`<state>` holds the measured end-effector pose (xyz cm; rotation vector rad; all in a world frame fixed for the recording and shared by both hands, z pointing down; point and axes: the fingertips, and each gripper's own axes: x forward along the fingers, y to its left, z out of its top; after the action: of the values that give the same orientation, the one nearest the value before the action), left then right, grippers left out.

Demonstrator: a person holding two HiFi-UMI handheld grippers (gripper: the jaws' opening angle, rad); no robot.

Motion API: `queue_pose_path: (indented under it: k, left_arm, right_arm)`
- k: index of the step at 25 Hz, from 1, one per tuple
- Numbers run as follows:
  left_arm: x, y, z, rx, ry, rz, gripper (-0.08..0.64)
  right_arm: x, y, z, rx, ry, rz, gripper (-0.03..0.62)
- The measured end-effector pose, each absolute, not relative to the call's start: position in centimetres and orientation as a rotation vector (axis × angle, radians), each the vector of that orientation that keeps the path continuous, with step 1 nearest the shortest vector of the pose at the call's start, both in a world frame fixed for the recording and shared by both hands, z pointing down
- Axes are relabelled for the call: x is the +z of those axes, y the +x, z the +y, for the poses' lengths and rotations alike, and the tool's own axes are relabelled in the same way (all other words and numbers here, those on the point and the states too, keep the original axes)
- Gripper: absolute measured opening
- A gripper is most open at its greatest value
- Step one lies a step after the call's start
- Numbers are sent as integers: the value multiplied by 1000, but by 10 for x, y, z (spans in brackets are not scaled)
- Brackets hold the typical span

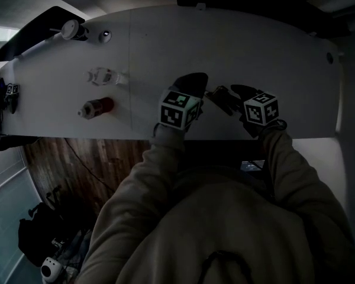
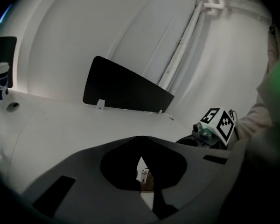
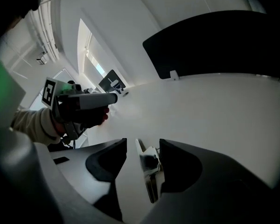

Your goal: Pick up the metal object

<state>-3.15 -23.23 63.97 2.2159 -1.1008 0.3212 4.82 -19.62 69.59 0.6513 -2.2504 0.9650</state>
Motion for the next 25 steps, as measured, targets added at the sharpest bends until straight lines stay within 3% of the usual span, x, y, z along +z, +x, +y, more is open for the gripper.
queue_pose_path:
  k: [25]
  left_arm:
    - [686, -24, -207, 361, 2156, -1047, 3]
  right_arm:
    - [755, 47, -180, 1032, 596, -2145, 193]
